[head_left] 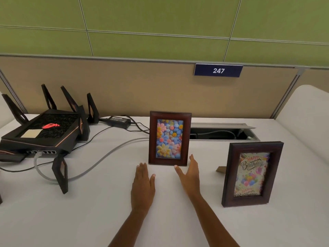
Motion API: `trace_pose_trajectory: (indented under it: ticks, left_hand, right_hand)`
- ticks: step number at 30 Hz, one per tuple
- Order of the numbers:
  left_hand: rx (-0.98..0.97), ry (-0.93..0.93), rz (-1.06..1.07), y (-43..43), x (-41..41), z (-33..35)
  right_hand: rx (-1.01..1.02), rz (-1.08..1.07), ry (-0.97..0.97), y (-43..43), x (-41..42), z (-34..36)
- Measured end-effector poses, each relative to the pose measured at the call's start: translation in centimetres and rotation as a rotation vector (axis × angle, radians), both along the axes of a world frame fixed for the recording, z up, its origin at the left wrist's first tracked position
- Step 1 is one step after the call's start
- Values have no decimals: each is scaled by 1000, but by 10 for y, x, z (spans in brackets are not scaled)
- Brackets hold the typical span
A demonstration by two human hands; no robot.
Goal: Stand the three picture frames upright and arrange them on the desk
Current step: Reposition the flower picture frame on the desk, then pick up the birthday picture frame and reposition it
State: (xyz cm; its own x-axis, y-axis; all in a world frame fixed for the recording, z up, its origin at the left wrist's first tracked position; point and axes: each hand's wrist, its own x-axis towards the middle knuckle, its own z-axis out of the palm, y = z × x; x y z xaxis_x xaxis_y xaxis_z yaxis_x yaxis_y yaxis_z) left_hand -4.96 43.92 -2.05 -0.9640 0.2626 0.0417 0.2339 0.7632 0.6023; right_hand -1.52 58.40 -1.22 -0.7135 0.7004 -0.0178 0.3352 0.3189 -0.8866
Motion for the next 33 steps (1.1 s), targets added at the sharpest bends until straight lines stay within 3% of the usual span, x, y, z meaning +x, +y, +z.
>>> trace_pose_trajectory:
  ticks: [5,15,26,33]
  left_hand:
    - [-249,97,-75,-11,31,-4]
    - [-312,92,-174,-39,75,-3]
    - [-223,208,-259,-61,97,3]
    - [-346,137,-283,-57,94,-1]
  right_hand:
    - [211,62,-155,-19,32,-6]
    - [596,262,-330,-50,82,-17]
    - [588,230,-327,-67,118,-12]
    - [563,287,-346,-56,136,-8]
